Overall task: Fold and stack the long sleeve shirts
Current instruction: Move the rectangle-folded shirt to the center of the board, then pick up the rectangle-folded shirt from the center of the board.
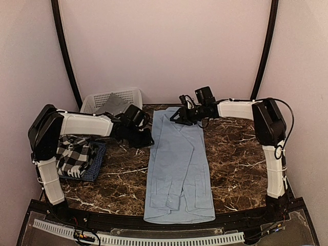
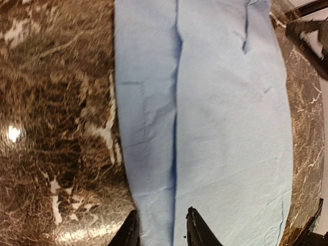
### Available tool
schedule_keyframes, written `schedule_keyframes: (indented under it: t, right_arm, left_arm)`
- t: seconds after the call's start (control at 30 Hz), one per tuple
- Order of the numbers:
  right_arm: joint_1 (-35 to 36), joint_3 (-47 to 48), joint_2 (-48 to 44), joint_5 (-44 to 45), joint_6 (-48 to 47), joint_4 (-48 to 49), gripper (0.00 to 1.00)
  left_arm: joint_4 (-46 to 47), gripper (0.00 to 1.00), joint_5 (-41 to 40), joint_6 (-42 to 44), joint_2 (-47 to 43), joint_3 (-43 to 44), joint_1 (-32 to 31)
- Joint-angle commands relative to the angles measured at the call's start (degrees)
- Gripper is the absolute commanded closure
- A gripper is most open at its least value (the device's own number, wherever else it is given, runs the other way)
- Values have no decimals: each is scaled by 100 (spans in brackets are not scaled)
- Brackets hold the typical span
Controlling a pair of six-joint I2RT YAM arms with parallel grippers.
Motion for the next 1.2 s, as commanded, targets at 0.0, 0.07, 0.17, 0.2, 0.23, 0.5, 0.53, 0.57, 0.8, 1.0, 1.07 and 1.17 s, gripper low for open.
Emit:
schedule_keyframes:
  t: [0.0,0.07,0.17,0.2,0.23,0.5,0.53,0.57,0.8,1.0,1.07,1.17]
  right_arm:
    - [2,-800,-609,-22,30,501,58]
    - [-6,-1154,-794,-9,105,680,60]
    - [-11,-1598,-995,-50,187,881,63]
    - [2,-1786,-1076,-93,238,1025,65]
    - [7,-1981,-1153,-119,351,1172,65]
    - [51,-3236,-1505,-51,483,1747,69]
    - [51,-3254,-1438,-67,484,1752,70]
    - [51,-3272,-1364,-79,494,1781,70]
    - [-88,-2990,-710,7,420,1771,71]
    - [-261,-2158,-15,-26,230,1326,70]
    - [-293,-1922,106,-46,210,1227,70]
    - [-309,-1598,152,-30,161,968,69]
  left_arm:
    - [178,69,237,412,-272,474,31]
    - [308,70,591,377,-161,572,31]
    - [514,71,873,242,-1,571,22]
    - [617,72,1024,209,27,558,11]
    - [675,72,1100,145,58,502,7]
    - [1595,72,1661,-201,290,-74,-110]
    - [1613,72,1656,-225,322,-90,-123]
    - [1634,72,1653,-240,400,-111,-125]
    - [1564,73,1377,-311,886,-10,-128]
    - [1323,75,1102,-272,1358,363,-7]
    - [1256,75,1086,-258,1465,510,43]
    - [1050,75,972,-123,1590,776,119]
